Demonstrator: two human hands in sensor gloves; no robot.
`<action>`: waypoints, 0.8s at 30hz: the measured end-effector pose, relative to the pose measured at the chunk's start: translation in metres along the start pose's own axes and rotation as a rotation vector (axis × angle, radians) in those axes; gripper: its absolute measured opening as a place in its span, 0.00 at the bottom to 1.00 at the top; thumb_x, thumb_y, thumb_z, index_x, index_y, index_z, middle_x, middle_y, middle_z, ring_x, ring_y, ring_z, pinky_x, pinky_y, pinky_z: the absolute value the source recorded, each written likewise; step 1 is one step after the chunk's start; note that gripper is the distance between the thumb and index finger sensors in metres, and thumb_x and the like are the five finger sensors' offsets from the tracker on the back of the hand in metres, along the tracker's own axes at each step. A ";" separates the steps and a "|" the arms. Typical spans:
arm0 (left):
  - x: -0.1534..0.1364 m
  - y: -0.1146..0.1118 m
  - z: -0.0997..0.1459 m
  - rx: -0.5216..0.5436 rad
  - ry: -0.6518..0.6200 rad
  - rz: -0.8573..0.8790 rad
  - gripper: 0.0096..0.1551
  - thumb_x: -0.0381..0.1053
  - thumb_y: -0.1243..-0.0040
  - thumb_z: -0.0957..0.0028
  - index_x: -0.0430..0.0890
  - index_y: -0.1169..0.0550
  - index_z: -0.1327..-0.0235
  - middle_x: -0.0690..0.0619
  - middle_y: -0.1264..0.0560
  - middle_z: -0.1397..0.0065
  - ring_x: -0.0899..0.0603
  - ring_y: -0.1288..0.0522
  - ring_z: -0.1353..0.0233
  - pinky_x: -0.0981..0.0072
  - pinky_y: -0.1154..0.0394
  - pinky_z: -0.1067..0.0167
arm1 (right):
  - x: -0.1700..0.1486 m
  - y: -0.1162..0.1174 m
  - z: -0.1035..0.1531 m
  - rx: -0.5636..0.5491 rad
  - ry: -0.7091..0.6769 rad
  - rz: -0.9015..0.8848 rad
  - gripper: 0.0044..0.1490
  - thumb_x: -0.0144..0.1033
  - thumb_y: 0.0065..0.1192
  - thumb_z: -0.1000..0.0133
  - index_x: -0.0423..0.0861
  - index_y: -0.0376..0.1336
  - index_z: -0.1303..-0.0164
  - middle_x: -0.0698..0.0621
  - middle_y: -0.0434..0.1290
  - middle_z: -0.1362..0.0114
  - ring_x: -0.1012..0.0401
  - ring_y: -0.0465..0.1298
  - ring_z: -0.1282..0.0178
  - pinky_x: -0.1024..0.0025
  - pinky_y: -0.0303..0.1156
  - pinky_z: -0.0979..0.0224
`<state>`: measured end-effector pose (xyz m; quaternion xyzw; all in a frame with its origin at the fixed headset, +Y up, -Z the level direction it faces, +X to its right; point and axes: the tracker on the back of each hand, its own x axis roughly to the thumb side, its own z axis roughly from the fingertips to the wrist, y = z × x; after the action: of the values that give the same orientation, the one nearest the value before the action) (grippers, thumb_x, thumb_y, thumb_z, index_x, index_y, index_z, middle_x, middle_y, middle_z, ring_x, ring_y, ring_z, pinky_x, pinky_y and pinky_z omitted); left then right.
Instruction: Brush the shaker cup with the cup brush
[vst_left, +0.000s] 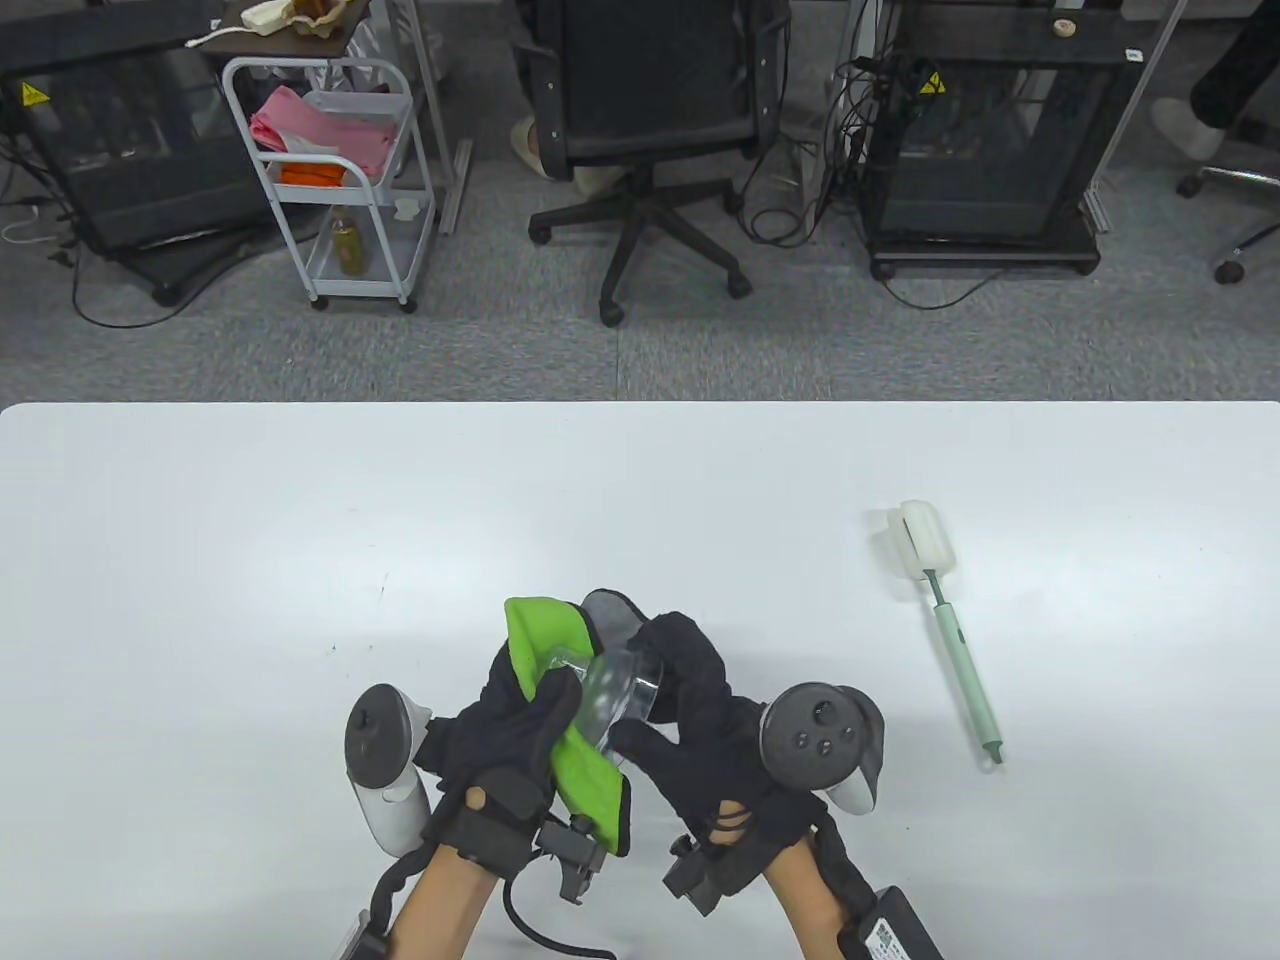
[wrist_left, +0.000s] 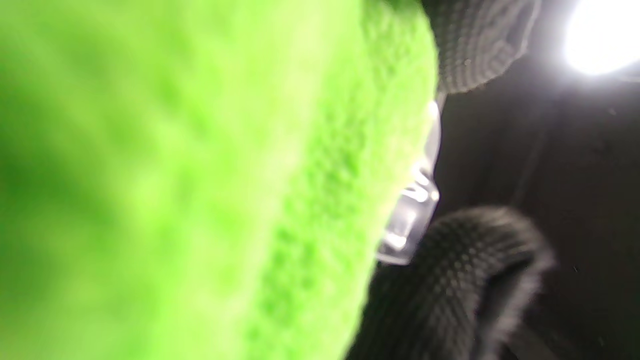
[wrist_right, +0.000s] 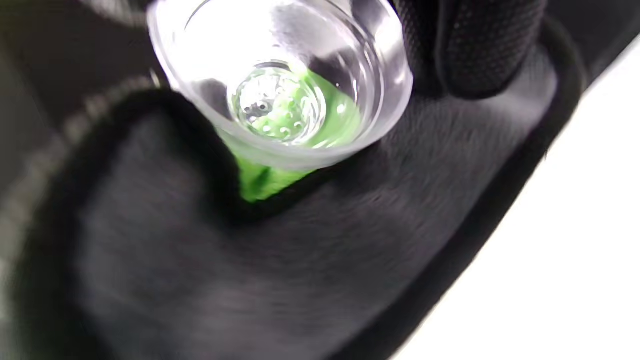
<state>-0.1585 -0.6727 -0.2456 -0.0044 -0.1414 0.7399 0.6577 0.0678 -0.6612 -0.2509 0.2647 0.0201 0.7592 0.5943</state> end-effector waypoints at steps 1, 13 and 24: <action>0.001 -0.001 0.001 0.007 0.001 -0.029 0.45 0.60 0.39 0.52 0.44 0.40 0.25 0.45 0.32 0.22 0.34 0.29 0.23 0.40 0.28 0.36 | -0.007 -0.001 0.000 0.012 0.044 -0.102 0.55 0.66 0.41 0.48 0.40 0.37 0.23 0.26 0.56 0.26 0.36 0.74 0.38 0.49 0.78 0.40; -0.001 -0.005 0.000 -0.054 -0.032 0.001 0.47 0.63 0.43 0.51 0.43 0.41 0.23 0.41 0.33 0.20 0.32 0.29 0.22 0.41 0.27 0.35 | 0.021 -0.005 0.007 -0.091 -0.132 0.163 0.59 0.63 0.70 0.53 0.47 0.45 0.23 0.29 0.51 0.23 0.32 0.69 0.35 0.47 0.75 0.36; -0.013 -0.017 0.000 -0.233 0.104 0.152 0.36 0.63 0.52 0.49 0.66 0.40 0.22 0.28 0.33 0.21 0.29 0.22 0.28 0.45 0.21 0.38 | 0.008 -0.024 0.010 -0.062 -0.204 0.010 0.56 0.59 0.64 0.52 0.52 0.39 0.23 0.41 0.48 0.16 0.35 0.61 0.25 0.44 0.66 0.28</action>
<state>-0.1398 -0.6842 -0.2440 -0.1301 -0.1913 0.7650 0.6010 0.0921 -0.6493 -0.2477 0.3222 -0.0650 0.7315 0.5973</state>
